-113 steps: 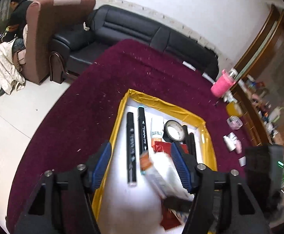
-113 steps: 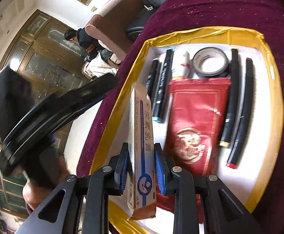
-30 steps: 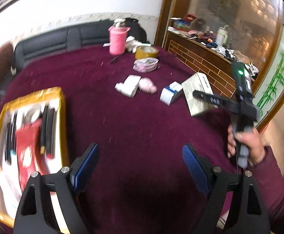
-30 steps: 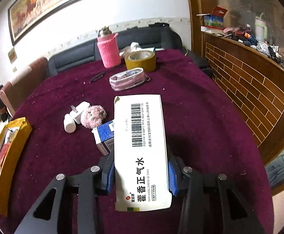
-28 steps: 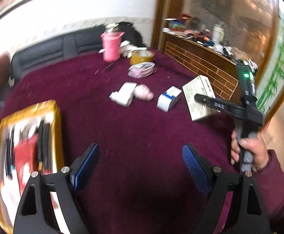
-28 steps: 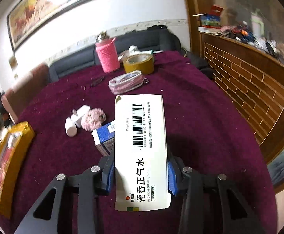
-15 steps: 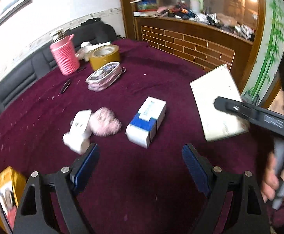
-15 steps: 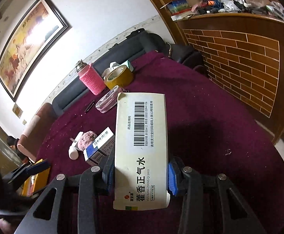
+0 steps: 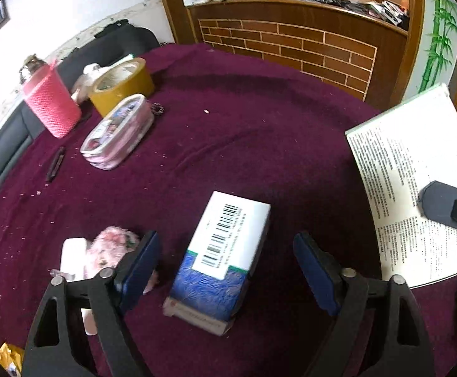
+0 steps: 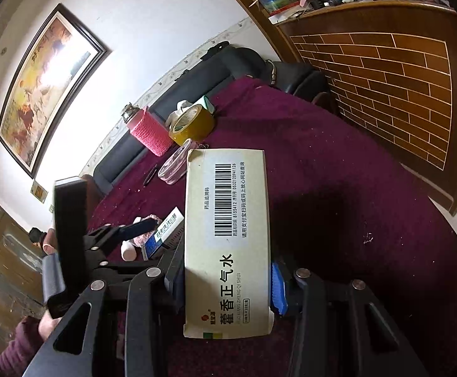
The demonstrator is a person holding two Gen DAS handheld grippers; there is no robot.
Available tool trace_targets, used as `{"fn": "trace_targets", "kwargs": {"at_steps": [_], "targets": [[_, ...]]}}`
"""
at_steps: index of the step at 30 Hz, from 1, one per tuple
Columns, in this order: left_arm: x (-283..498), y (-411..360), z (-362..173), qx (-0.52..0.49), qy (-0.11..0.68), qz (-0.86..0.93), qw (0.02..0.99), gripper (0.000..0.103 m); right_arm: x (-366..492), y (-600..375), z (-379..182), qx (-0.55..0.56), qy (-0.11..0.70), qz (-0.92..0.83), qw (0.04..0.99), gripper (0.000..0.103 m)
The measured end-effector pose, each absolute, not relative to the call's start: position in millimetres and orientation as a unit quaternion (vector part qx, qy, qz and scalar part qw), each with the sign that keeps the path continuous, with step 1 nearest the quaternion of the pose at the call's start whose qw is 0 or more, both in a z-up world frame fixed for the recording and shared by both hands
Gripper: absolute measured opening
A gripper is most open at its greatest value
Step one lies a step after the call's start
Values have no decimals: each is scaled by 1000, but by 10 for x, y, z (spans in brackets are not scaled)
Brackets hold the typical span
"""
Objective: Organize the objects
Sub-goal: 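Grasp the small blue-and-white medicine box with left gripper, then carry the blue box with left gripper while right gripper carries the white box over the tray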
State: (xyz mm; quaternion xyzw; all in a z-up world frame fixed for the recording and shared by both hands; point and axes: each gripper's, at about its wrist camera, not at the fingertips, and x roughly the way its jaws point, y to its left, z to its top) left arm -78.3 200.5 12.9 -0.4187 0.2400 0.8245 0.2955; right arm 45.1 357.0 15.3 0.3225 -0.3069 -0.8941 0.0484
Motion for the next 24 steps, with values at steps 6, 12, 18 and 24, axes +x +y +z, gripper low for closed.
{"fn": "trace_targets", "kwargs": {"at_steps": [6, 12, 18, 24], "targets": [[-660, 2025, 173, -415, 241, 826, 296, 33, 445, 3540, 143, 328, -300, -895, 46, 47], [-453, 1795, 424, -401, 205, 849, 277, 33, 449, 3582, 126, 326, -306, -894, 37, 48], [-67, 1395, 684, -393, 179, 867, 249, 33, 443, 3512, 153, 324, -284, -902, 27, 47], [445, 814, 900, -384, 137, 889, 208, 33, 403, 3386, 169, 329, -255, -909, 19, 47]]}}
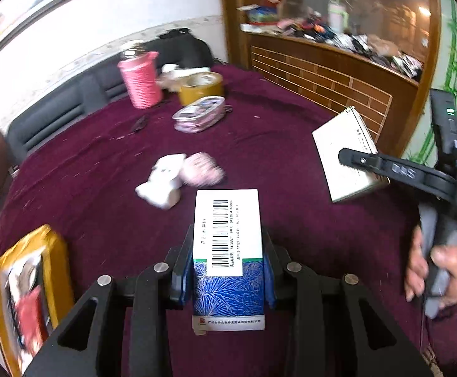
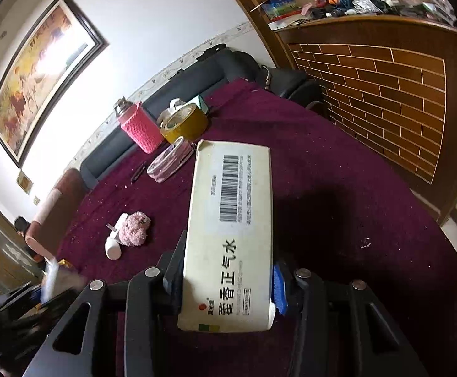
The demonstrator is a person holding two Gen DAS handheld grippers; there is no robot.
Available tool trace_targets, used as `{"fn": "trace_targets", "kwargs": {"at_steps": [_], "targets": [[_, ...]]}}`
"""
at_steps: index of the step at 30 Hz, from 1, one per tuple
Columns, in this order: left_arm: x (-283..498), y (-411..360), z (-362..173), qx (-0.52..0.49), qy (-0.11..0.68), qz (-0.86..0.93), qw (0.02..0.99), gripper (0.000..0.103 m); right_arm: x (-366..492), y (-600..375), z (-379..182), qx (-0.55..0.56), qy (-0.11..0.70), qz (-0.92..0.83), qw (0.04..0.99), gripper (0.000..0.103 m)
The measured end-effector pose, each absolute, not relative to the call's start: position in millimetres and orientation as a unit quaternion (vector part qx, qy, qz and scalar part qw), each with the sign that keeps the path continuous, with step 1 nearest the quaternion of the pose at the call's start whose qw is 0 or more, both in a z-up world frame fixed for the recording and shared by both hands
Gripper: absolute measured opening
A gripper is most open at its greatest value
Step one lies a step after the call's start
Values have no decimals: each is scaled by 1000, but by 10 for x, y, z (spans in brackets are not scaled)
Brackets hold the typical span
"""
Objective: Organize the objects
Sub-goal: 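Carry the blue box with left gripper while right gripper carries the white box over the tray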
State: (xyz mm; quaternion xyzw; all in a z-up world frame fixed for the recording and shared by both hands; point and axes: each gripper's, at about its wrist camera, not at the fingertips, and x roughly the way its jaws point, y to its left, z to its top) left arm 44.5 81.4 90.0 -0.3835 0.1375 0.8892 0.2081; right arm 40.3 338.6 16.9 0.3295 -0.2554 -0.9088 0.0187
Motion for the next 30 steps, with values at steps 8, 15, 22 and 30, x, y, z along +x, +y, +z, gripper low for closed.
{"fn": "trace_targets", "kwargs": {"at_steps": [8, 15, 22, 30], "targets": [[898, 56, 981, -389, 60, 903, 170, 33, 508, 3099, 266, 343, -235, -909, 31, 46], [1141, -312, 919, -387, 28, 911, 143, 33, 786, 2583, 397, 351, -180, -916, 67, 46], [1298, -591, 870, -382, 14, 916, 119, 33, 988, 2089, 452, 362, -131, -917, 107, 46], [1406, -902, 886, -367, 6, 926, 87, 33, 1106, 1642, 580, 363, -104, -914, 149, 46]]}}
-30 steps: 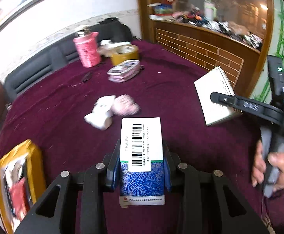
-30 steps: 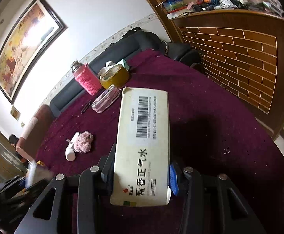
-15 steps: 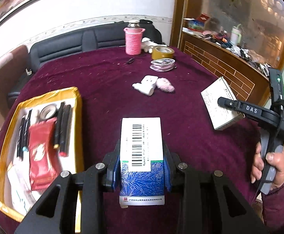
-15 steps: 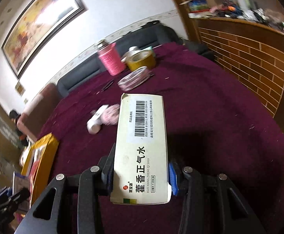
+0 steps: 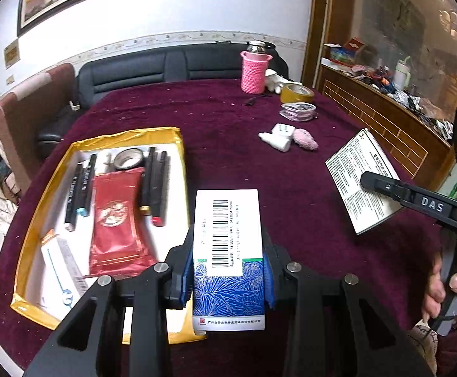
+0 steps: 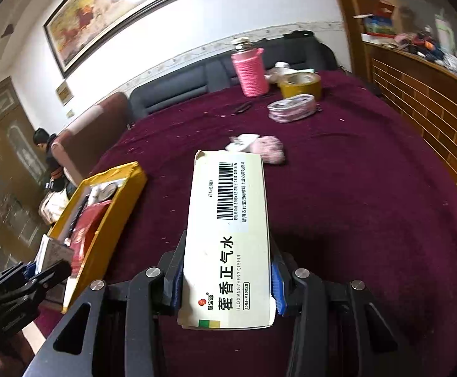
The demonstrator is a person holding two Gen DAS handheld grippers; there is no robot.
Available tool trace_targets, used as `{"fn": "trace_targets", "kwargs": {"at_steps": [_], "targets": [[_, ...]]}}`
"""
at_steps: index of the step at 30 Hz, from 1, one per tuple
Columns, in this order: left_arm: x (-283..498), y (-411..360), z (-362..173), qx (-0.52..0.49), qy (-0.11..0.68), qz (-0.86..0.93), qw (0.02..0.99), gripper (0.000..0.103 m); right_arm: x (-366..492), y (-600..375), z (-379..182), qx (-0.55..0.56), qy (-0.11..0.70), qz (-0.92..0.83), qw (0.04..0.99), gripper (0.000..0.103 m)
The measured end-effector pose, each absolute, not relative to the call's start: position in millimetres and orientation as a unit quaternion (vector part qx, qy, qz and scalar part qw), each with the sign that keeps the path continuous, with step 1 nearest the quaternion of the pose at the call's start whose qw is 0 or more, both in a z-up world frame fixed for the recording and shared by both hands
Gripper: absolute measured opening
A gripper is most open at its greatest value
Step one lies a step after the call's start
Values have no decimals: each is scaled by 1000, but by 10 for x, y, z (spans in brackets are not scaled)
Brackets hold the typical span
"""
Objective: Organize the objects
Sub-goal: 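Carry the blue box with left gripper while right gripper carries the white box over the tray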
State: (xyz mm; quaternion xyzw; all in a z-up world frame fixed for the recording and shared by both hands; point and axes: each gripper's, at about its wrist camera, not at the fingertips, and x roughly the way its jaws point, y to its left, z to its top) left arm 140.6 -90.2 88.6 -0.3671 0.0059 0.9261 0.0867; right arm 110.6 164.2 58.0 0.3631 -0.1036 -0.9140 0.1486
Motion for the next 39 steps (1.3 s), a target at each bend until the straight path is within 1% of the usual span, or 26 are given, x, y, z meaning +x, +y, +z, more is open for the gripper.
{"fn": "trace_targets", "kwargs": {"at_steps": [7, 28, 39], "targets": [[1466, -1144, 885, -360, -4, 931, 60, 33, 1157, 1237, 666, 365, -77, -910, 182, 46], [1579, -1982, 834, -360, -67, 931, 9, 34, 1183, 179, 872, 366, -25, -891, 269, 46], [1590, -2430, 812, -359, -103, 927, -25, 34, 1222, -198, 841, 374, -20, -876, 305, 47]]}}
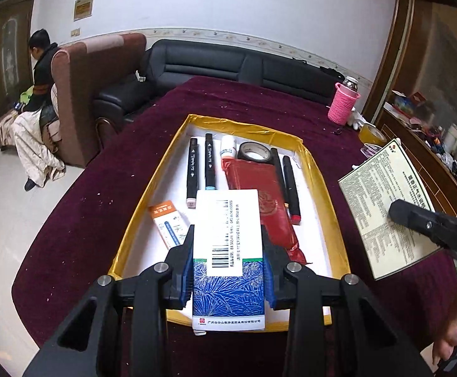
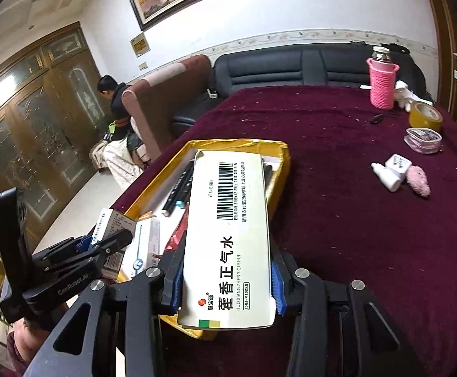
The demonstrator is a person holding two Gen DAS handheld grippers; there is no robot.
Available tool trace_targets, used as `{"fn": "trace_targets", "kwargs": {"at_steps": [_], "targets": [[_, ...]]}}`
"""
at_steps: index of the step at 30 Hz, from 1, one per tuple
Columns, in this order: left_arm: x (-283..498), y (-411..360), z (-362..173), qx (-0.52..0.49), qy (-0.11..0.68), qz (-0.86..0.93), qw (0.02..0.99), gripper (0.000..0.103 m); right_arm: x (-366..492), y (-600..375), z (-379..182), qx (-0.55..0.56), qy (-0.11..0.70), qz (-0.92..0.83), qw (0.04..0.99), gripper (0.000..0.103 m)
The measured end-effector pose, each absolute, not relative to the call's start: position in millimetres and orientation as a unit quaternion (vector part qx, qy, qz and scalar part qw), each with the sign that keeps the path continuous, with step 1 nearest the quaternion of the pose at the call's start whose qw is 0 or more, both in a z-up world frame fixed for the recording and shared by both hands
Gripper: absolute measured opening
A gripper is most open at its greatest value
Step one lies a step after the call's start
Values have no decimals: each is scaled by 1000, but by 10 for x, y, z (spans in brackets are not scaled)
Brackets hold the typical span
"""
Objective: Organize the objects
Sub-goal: 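Carry the blue box with left gripper while right gripper carries the white box over the tray, then lower both boxes into the tray and open both grippers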
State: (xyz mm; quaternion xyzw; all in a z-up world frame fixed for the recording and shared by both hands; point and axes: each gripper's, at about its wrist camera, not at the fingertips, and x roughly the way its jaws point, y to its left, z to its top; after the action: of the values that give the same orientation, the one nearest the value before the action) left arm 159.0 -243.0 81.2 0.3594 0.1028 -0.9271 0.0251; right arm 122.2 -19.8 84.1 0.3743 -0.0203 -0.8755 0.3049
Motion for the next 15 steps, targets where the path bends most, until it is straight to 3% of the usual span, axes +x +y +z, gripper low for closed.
{"fn": "trace_targets", "kwargs": {"at_steps": [15], "targets": [[1389, -2275, 469, 406, 108, -908, -5, 34, 1265, -761, 552, 380, 36, -869, 315, 47]]}}
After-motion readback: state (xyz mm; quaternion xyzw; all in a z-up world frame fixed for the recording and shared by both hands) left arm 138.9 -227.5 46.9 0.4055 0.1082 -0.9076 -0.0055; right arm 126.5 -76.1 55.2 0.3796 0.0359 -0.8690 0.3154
